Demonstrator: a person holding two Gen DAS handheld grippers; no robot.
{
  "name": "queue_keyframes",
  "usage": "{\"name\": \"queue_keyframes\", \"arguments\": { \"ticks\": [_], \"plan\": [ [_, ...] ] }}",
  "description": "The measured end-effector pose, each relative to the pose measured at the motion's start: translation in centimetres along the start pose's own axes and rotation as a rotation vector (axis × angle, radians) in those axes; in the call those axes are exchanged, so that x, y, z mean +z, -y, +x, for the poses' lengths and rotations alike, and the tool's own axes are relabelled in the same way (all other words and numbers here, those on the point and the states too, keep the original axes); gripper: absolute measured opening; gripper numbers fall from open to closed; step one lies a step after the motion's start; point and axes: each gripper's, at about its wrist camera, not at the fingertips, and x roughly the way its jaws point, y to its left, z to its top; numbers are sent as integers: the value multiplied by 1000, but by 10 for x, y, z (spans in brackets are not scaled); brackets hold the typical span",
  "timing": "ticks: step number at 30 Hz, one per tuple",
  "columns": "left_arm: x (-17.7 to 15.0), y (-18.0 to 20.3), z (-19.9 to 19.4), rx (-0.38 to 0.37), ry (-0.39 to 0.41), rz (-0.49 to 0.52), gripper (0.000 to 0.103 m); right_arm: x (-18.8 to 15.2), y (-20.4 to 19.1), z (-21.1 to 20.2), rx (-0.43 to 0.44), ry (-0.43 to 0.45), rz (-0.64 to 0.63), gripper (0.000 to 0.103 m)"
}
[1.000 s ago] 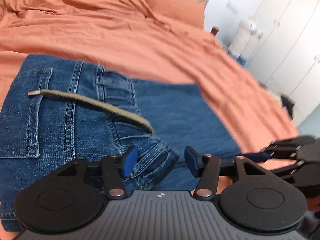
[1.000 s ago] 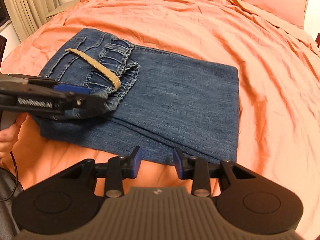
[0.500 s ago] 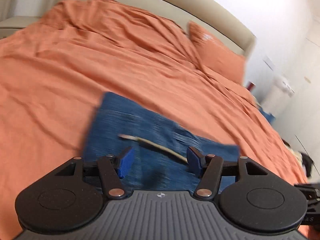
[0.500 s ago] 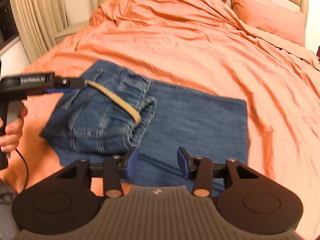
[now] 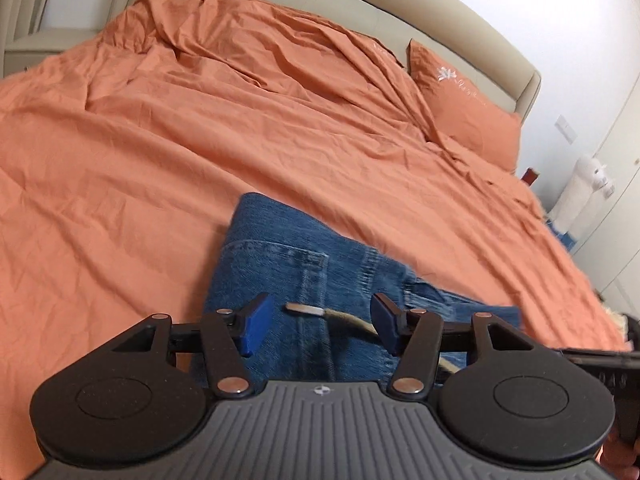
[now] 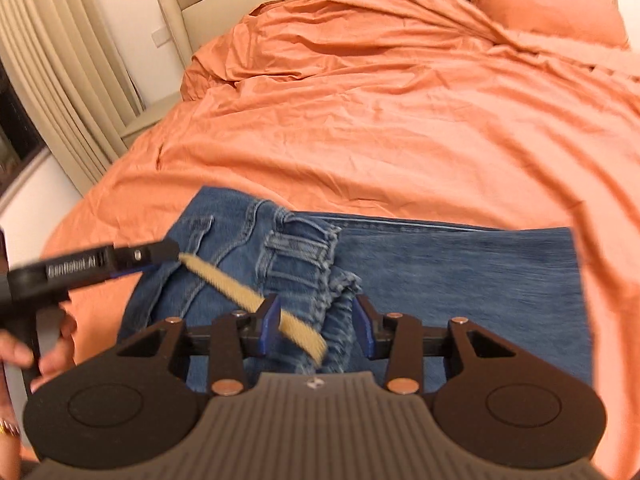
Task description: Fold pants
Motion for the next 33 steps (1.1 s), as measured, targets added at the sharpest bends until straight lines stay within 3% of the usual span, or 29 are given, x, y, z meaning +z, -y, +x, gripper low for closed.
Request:
{"name": "queue_keyframes", "arguments": {
  "ticks": [5,10,13,15,20,23,27,30,33],
  "plan": [
    [3,-4,5,-1,27,-13,65,10,15,36,83,23,128,38],
    [8,-13,9,-40,58,-61,65,28,34,75,171,13,206,46],
    [9,-18,11,-49,72,-82,65,27,40,91,211,-21,259,31],
    [9,-20,9,-39,91,-86,59,26,38,83,243,8,249,13],
    [13,-17,-2,-116,119,-90,54,23,32,29,372,58,295,9],
    [12,-12,1,-80,84,-67,53,11,36,15,353,53,346,9],
    [5,-11,15,-16,8,-53,47,-9,48,40,265,-15,415,9],
    [2,-12,23,6,-23,-41,47,-14,47,55,189,-17,386,10],
    [1,-13,27,18,-37,-43,47,-13,45,61,165,-22,388,24]
  ]
}}
